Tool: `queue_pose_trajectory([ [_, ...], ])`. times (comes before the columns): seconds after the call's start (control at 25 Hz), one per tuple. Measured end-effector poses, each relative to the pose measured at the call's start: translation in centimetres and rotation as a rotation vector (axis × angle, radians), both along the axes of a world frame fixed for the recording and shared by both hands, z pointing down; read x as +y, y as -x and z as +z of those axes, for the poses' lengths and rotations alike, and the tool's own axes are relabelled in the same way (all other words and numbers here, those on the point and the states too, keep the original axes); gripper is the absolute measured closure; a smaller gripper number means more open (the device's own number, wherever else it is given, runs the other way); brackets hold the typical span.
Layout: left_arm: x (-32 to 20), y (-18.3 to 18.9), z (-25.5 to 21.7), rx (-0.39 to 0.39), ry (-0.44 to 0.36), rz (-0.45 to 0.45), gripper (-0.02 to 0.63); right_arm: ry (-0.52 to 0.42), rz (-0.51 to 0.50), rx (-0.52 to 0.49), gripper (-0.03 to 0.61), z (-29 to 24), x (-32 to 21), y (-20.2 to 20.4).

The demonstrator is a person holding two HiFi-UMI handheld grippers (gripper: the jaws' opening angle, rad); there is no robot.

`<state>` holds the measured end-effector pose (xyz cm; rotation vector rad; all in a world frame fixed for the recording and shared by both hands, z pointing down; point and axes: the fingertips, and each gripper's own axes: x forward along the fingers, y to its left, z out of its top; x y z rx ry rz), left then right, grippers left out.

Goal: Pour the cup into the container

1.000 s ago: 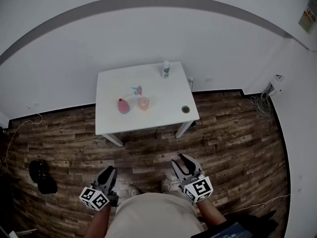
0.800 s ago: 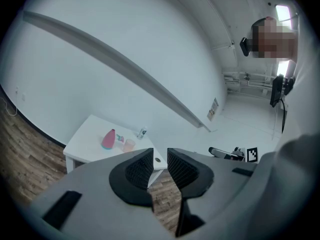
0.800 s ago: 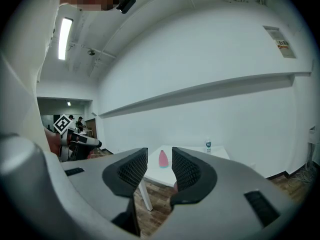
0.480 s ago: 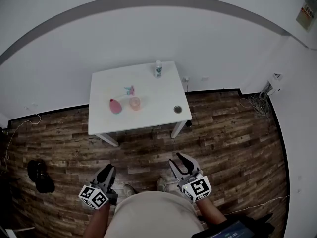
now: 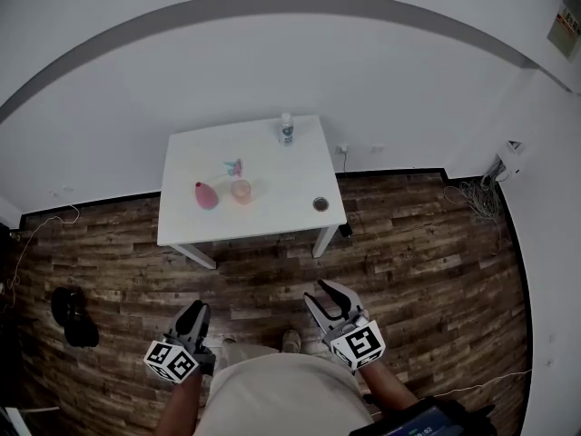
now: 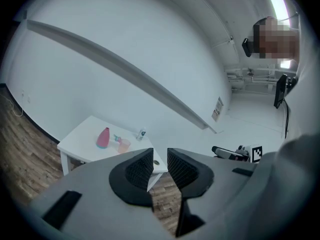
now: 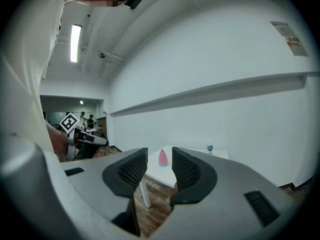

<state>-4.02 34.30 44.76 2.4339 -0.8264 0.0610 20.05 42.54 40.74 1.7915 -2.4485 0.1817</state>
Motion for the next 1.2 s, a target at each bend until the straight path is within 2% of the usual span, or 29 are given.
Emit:
queue_pose_trajectory([
  [0.28,0.3,0.5,-0.2,-0.015,0.004,-0.037,0.522,-0.003,-0.047,0.003,0.443,0.1,-1.1,-0.1],
  [0.52,-2.2,1.2,0.5,-0.017,0.004,-0.035,0.522,0.005,-0.058,0.007,0.443,0.4,-3.8,0.8],
  [0.84,-9.2,0.7,1.5,-0.010,0.017,0.019,0.522,0.047,-0.038,0.039,0.443,1.1,-9.7,1.2],
  [1.2,-19.6,0.8,2.6,-0.013,0.034,0.097,0.522,0.099,-0.004,0.062,0.443,2.7,-19.6,2.3],
])
